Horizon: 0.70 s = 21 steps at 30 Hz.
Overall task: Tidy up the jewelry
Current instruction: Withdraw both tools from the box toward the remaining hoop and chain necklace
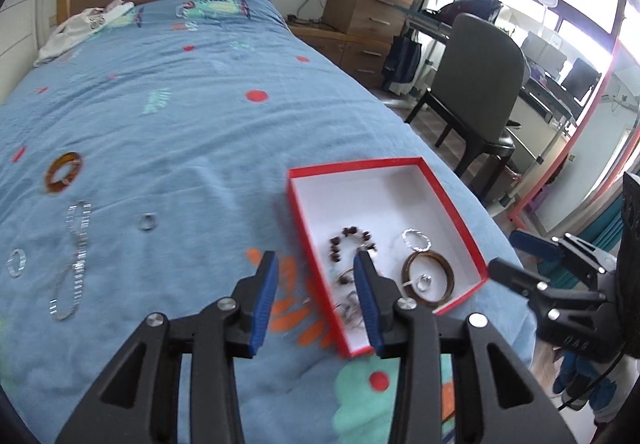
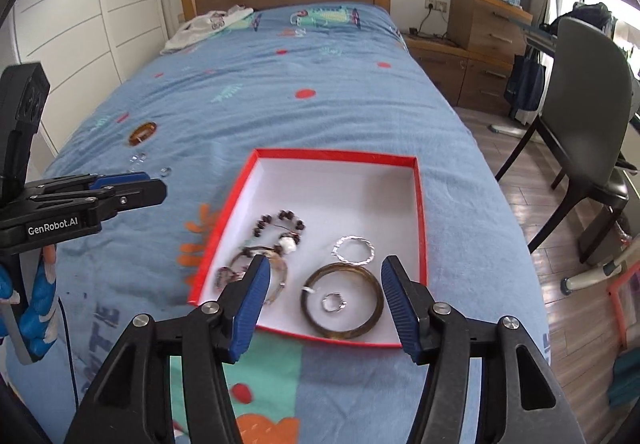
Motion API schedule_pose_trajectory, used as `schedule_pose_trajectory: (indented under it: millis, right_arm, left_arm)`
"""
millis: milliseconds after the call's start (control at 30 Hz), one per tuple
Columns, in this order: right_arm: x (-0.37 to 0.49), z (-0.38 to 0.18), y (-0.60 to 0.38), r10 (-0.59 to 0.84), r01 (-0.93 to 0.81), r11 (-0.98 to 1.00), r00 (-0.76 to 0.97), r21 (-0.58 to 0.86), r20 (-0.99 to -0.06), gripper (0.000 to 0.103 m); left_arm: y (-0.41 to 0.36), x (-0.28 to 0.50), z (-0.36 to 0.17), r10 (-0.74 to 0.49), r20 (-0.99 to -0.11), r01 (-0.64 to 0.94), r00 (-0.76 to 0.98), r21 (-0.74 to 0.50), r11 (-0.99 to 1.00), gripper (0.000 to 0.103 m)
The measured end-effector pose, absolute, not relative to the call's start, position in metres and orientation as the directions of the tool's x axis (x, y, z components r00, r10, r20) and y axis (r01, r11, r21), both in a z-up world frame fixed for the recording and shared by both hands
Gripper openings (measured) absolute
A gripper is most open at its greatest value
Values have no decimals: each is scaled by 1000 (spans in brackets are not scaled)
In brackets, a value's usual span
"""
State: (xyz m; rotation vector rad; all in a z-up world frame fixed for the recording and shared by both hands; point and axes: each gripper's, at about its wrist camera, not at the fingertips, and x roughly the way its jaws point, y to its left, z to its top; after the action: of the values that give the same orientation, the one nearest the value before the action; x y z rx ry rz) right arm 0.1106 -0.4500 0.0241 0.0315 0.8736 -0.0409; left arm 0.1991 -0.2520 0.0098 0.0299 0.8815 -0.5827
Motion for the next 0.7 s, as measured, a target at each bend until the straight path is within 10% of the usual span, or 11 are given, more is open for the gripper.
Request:
schedule_pose_trajectory:
  millis: [700]
  right_arm:
    - [38, 109, -319, 94, -117, 993, 745, 9, -661, 58]
  left_arm:
    - [59, 79, 67, -188, -680, 151, 709, -115, 982, 42]
